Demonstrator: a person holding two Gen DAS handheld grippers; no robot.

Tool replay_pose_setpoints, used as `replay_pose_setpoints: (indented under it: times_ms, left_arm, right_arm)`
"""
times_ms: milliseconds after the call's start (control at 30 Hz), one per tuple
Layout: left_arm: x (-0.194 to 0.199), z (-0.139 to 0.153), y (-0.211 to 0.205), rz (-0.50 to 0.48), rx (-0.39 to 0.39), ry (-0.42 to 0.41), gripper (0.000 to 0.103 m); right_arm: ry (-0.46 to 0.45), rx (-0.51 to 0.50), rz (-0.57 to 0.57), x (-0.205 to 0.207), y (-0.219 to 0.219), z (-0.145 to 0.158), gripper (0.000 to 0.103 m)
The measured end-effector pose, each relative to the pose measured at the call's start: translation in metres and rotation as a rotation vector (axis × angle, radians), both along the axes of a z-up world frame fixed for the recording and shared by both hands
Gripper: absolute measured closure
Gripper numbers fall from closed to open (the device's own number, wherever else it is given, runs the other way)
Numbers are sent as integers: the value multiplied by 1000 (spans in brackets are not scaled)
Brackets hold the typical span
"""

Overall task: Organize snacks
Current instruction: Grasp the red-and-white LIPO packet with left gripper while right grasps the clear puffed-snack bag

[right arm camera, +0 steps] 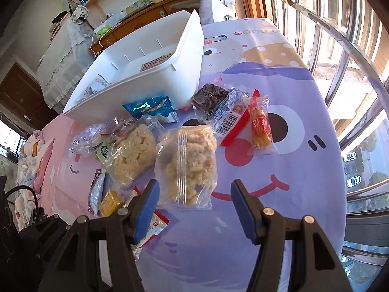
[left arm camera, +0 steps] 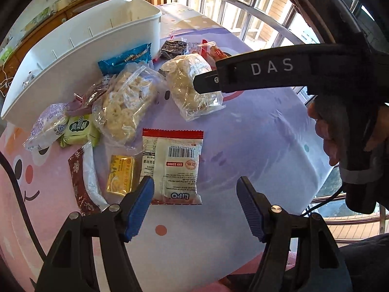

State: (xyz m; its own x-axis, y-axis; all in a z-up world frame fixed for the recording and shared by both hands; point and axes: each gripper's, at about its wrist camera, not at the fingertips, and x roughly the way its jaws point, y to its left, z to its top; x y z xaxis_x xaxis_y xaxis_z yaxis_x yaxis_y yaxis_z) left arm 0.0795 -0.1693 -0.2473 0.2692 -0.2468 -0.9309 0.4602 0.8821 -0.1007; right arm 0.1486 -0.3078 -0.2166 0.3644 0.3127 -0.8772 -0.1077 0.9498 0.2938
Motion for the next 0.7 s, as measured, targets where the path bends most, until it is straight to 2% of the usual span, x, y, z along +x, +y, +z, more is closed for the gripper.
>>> replay_pose_setpoints:
  times_ms: [267,600,700]
  left_arm:
    - [14,-15,-8,53,59,-7,34]
    - [40,-36,-19,79,83,11,34]
    - [48,-43,-24,76,100,19,45]
  right_arm:
    - [8,23,8,3,-1,-9,42]
    - [17,43,32,11,7,-15,42]
    - [22,49,33,13,8,-17,42]
